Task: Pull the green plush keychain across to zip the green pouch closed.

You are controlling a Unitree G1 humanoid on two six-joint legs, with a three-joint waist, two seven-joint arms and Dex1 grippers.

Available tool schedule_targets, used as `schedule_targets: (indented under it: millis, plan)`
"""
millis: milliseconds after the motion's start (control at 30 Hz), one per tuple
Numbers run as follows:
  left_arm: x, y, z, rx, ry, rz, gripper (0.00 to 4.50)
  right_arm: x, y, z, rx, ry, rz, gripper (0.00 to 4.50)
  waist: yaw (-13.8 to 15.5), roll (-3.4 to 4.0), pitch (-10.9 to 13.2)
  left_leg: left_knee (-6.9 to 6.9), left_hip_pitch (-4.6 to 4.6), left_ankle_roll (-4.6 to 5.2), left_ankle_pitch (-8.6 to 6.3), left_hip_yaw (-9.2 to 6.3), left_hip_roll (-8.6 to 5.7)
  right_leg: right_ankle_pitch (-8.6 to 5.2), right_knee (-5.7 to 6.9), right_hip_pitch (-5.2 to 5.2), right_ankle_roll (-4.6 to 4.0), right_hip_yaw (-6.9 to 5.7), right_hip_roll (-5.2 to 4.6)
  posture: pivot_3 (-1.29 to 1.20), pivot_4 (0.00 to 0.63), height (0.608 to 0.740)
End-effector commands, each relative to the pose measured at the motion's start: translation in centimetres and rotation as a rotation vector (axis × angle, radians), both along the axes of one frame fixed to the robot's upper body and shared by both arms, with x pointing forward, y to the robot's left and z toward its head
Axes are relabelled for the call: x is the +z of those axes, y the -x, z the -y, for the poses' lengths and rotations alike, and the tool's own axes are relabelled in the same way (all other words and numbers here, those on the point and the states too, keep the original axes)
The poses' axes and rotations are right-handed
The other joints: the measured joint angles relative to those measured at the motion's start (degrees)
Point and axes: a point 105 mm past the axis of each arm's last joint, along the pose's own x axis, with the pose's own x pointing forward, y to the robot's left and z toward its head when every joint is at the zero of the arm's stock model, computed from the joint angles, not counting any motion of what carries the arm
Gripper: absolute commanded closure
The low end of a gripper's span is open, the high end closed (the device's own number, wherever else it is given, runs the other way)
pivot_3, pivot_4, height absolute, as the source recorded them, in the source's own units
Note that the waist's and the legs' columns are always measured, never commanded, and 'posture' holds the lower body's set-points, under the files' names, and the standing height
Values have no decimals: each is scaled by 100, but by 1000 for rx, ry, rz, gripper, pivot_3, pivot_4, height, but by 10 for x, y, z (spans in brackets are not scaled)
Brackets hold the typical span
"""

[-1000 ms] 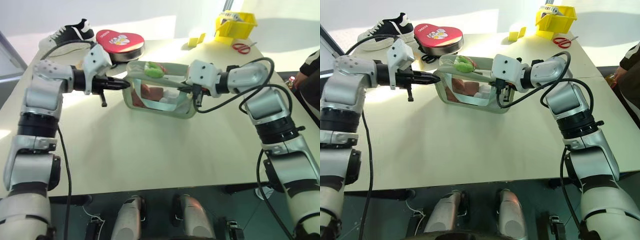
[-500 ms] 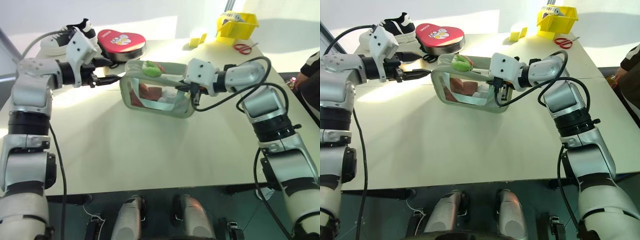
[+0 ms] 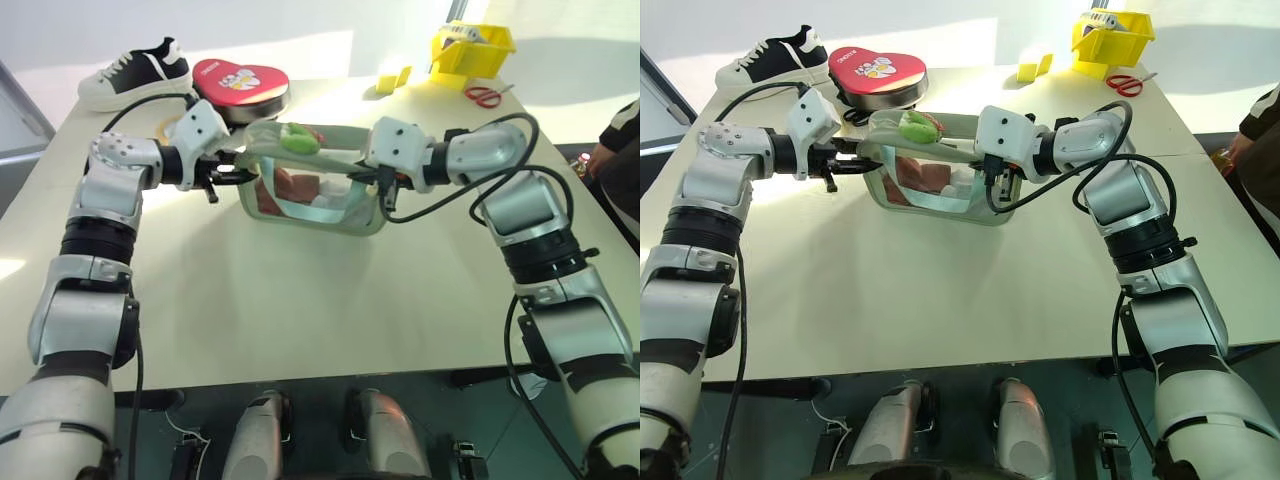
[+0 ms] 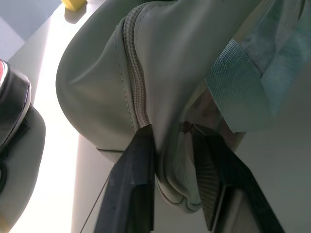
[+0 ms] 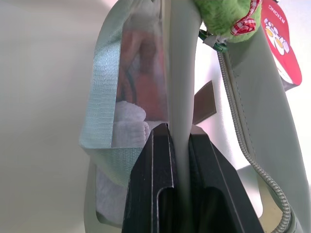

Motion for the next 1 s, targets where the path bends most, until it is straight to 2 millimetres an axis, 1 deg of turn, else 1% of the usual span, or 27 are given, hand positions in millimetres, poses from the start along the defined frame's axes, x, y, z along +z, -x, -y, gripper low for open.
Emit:
schedule_targets:
  millis: [33,133,300,367,400,433,467,500,533,667,733,800,833,900,1000]
  plan:
    - [34,9,2,-45,26,80,4458,25,4,-5,17,-29,87,4500,1,0,0,0,-1,0,0,-2,1,0,0,0,0,0,0,0,150,740]
    - [36,14,2,-41,27,72,4458,25,3,-7,16,-39,88,4500,4,0,0,0,-1,1,0,-7,2,0,0,0,0,0,0,0,150,740]
    - [21,22,1,-51,-7,32,4458,26,-2,-8,8,-44,92,4500,-3,0,0,0,0,1,-1,-8,3,0,1,0,0,0,-1,0,150,740]
    - [19,24,1,-43,-9,25,4500,29,-4,-7,2,-58,85,3665,-3,0,0,0,0,0,0,-8,4,0,1,0,0,0,0,0,150,740]
    - [18,25,1,-44,-8,22,4500,31,-4,-6,7,-57,82,3364,2,0,0,0,-1,0,0,-8,3,0,1,-1,0,0,0,0,150,740]
    - [17,26,0,-41,-8,20,4500,36,-5,-5,9,-51,94,2934,6,0,0,0,-1,0,0,-8,3,0,1,-1,0,0,0,0,150,740]
    - [15,27,0,-38,-8,19,4500,41,-6,-4,10,-48,109,2324,6,0,0,0,-1,0,0,-8,4,0,1,0,0,1,-1,0,150,740]
    - [13,27,-1,-35,-11,22,4500,47,-6,-4,15,-47,119,1904,4,0,0,0,0,1,0,-9,4,0,0,0,0,1,-1,0,150,740]
    - [11,26,-2,-25,-15,30,4500,54,-3,-5,36,-54,118,1321,5,0,0,0,0,1,0,-9,4,0,0,0,0,1,-1,0,150,740]
    - [7,26,-3,-13,-21,26,4500,79,16,-22,142,-114,89,1321,0,0,0,0,0,1,0,-10,4,0,0,0,0,0,-1,0,150,740]
    - [7,27,-1,-20,-19,26,4500,86,25,-35,196,-152,65,1321,-1,0,0,0,0,1,0,-10,5,0,0,0,-1,1,-1,0,150,740]
    - [8,27,-1,-17,-16,32,4500,82,32,-50,243,-163,45,1321,0,0,-1,0,1,0,0,-10,6,0,2,0,-1,0,-1,0,150,740]
    - [8,26,-1,-13,-12,36,4500,75,30,-59,247,-164,45,1321,-1,0,-1,0,2,0,0,-10,6,0,2,1,-1,0,0,0,150,740]
    - [8,26,0,-12,-11,39,4500,64,23,-71,239,-165,49,1321,-2,-1,-2,0,3,0,0,-10,6,0,2,3,-1,0,0,0,150,740]
    - [8,27,1,-17,-12,39,4500,52,14,-79,223,-154,54,1321,15,-1,-2,1,2,-2,1,-10,6,2,2,3,-2,0,0,0,150,740]
